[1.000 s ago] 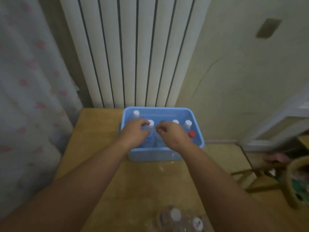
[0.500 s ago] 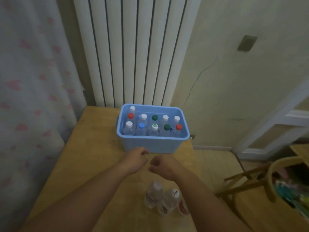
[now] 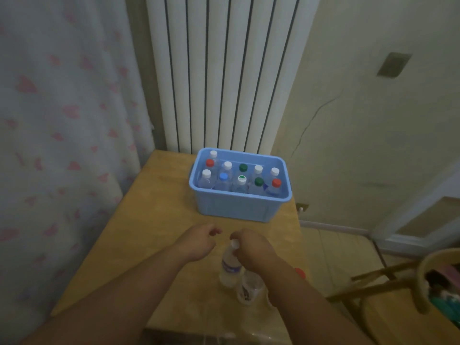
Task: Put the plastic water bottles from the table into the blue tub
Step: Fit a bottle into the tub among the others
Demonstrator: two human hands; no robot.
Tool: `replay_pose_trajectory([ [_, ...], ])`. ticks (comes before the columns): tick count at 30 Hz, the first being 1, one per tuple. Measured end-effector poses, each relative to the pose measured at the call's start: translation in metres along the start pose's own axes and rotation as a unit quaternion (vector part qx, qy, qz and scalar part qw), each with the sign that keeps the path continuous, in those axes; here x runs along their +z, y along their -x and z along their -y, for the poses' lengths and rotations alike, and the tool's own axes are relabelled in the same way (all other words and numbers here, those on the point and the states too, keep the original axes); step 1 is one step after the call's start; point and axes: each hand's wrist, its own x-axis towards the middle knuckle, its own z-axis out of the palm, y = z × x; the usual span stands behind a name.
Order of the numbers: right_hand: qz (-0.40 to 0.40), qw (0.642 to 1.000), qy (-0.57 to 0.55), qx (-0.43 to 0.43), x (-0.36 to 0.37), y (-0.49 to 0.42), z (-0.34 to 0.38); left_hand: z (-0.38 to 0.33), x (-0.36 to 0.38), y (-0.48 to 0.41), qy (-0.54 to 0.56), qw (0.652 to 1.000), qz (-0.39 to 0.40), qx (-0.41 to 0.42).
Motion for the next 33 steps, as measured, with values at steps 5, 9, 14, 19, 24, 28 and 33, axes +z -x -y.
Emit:
replay_pose_trajectory([
  [5,-0.062,0.995,-0.068,-0.033,-0.048,-0.004,0.013,-0.010,-0.015,0.001,0.136,0.991,0.021,0.003],
  [9,-0.109,0.987,-0.100,-0.062,-0.094,-0.006,0.031,-0.028,-0.035,-0.002,0.277,0.957,0.058,0.059],
  [14,-0.153,0.972,-0.167,-0.064,-0.130,-0.021,0.050,-0.052,-0.072,-0.021,0.256,0.961,0.000,0.106],
  [19,-0.218,0.953,-0.206,-0.040,-0.155,-0.042,0.066,-0.064,-0.104,-0.059,0.211,0.971,-0.037,0.105],
  [24,-0.282,0.947,-0.152,0.003,-0.180,-0.077,0.077,-0.075,-0.129,-0.107,0.183,0.971,-0.023,0.151],
  [28,-0.332,0.937,-0.111,-0.002,-0.199,-0.098,0.082,-0.091,-0.143,-0.136,0.228,0.958,-0.039,0.170],
  [33,-0.359,0.925,-0.123,0.011,-0.218,-0.132,0.066,-0.111,-0.160,-0.175,0.240,0.949,-0.026,0.201],
])
